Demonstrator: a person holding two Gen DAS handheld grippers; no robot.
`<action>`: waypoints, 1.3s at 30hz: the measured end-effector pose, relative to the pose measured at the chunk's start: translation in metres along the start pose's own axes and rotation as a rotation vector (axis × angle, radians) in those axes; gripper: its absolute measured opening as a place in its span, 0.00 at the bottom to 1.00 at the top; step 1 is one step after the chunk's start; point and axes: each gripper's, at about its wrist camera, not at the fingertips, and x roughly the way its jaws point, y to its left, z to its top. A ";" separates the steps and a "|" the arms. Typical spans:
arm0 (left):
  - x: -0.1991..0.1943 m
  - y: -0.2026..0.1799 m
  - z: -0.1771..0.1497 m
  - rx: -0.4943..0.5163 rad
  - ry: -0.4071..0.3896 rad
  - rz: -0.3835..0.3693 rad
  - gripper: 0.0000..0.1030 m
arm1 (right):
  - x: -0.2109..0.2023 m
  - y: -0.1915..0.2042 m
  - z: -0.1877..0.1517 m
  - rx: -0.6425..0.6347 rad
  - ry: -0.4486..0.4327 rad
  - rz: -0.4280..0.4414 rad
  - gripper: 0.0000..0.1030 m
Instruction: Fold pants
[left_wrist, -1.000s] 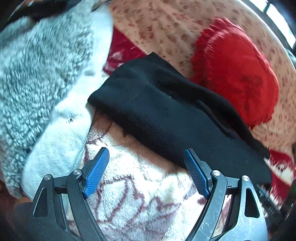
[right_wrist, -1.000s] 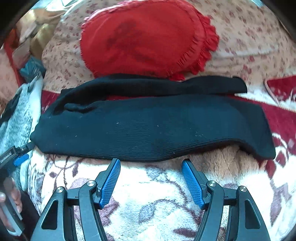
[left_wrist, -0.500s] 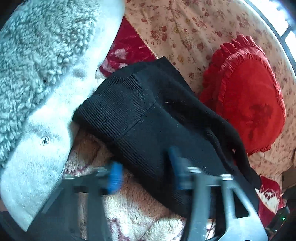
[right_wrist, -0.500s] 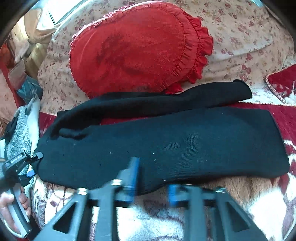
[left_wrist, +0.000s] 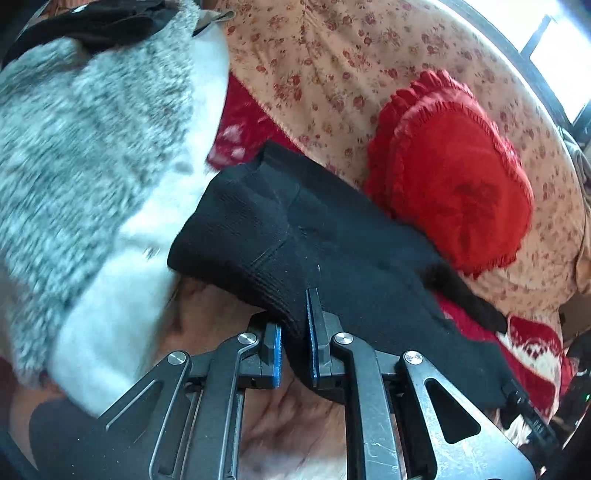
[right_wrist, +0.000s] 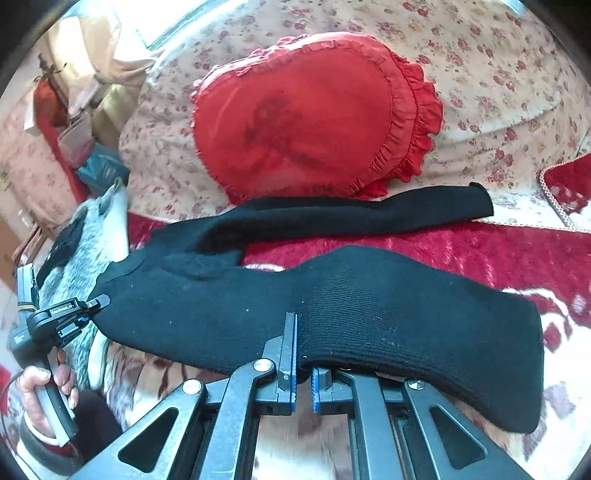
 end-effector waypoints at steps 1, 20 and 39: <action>0.001 0.003 -0.007 0.003 0.013 0.011 0.09 | -0.002 -0.001 -0.004 -0.001 0.011 0.002 0.05; -0.027 -0.005 -0.025 0.137 -0.015 0.160 0.16 | -0.058 -0.080 -0.024 0.097 0.152 -0.281 0.30; 0.011 -0.048 -0.028 0.205 0.053 0.104 0.34 | -0.033 -0.128 0.007 0.151 0.086 -0.390 0.02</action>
